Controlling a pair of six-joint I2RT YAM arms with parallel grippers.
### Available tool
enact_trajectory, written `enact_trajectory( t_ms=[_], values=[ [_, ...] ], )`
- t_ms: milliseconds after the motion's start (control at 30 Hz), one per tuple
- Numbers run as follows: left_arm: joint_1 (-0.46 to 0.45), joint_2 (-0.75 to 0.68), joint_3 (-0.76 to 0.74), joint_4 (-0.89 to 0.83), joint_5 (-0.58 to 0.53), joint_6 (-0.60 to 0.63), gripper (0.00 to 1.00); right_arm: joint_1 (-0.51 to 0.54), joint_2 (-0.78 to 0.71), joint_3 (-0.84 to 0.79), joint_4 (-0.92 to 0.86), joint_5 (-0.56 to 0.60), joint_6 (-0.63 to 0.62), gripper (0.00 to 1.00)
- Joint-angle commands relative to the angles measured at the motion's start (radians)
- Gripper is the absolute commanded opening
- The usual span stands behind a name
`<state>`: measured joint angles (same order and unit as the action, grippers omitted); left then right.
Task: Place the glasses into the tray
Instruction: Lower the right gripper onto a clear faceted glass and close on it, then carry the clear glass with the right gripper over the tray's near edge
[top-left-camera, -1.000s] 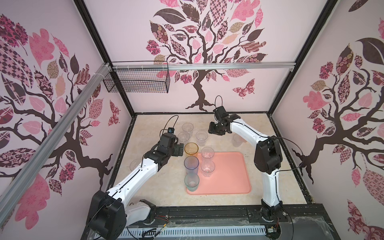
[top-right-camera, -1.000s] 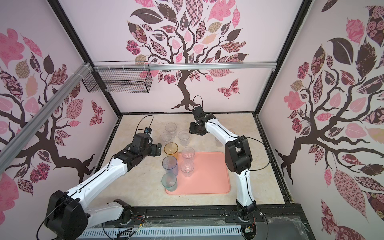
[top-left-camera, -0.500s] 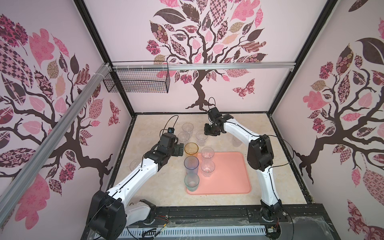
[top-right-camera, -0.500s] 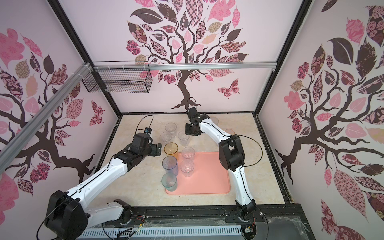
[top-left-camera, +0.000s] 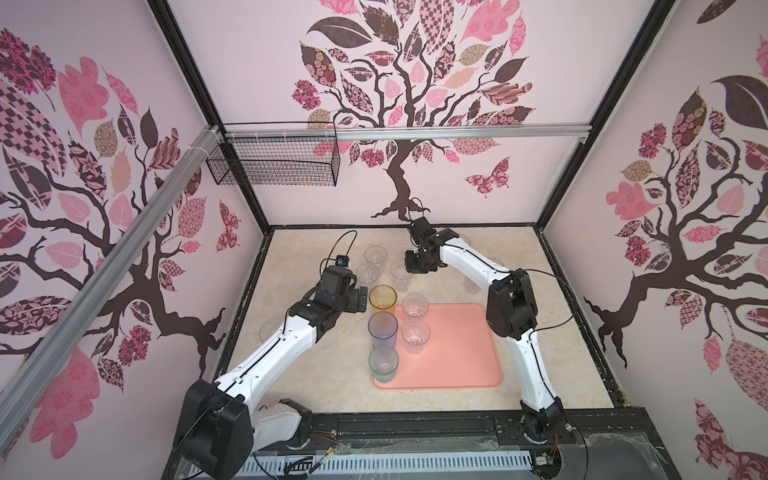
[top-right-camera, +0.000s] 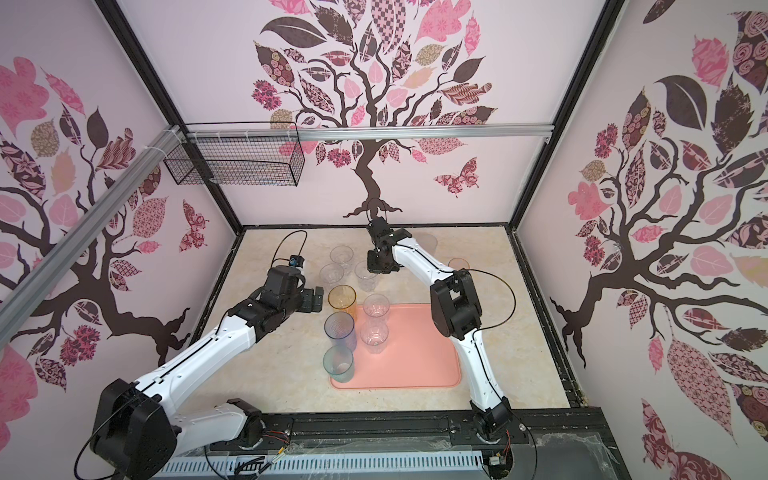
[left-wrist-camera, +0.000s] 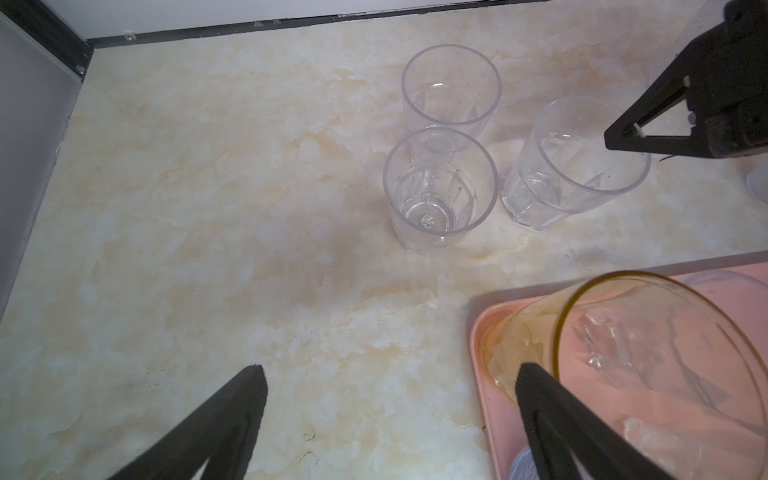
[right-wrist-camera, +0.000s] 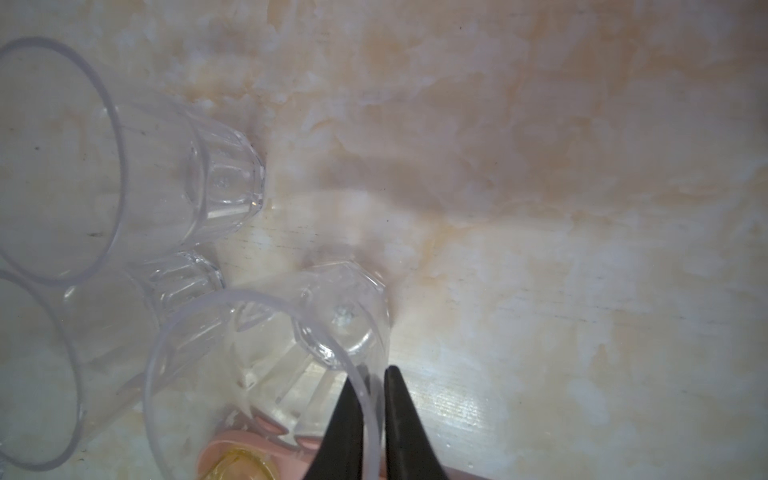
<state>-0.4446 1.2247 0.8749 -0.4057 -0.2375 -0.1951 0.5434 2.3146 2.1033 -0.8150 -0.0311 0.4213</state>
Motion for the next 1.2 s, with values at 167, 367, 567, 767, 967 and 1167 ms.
enact_trajectory(
  t_ms=[167, 367, 567, 767, 967, 1167],
  values=[
    [0.009, 0.009, 0.004, -0.003, 0.012, -0.012, 0.98, 0.016, -0.002, 0.065, -0.101, 0.094, -0.045, 0.05],
    [0.011, 0.009, 0.003, -0.005, 0.012, -0.013, 0.97, 0.015, -0.056, 0.101, -0.118, 0.129, -0.061, 0.02],
    [0.014, -0.007, 0.000, -0.003, -0.005, -0.009, 0.97, 0.004, -0.112, 0.101, -0.145, 0.150, -0.065, 0.00],
    [0.014, -0.051, 0.022, -0.027, -0.017, -0.008, 0.95, -0.022, -0.242, -0.014, -0.142, 0.159, -0.061, 0.00],
    [0.007, -0.114, 0.108, -0.111, 0.010, -0.031, 0.90, -0.036, -0.412, -0.225, -0.091, 0.165, -0.037, 0.00],
    [-0.073, -0.148, 0.163, -0.187, -0.007, -0.037, 0.90, -0.047, -0.532, -0.364, -0.093, 0.169, -0.039, 0.00]
  ],
)
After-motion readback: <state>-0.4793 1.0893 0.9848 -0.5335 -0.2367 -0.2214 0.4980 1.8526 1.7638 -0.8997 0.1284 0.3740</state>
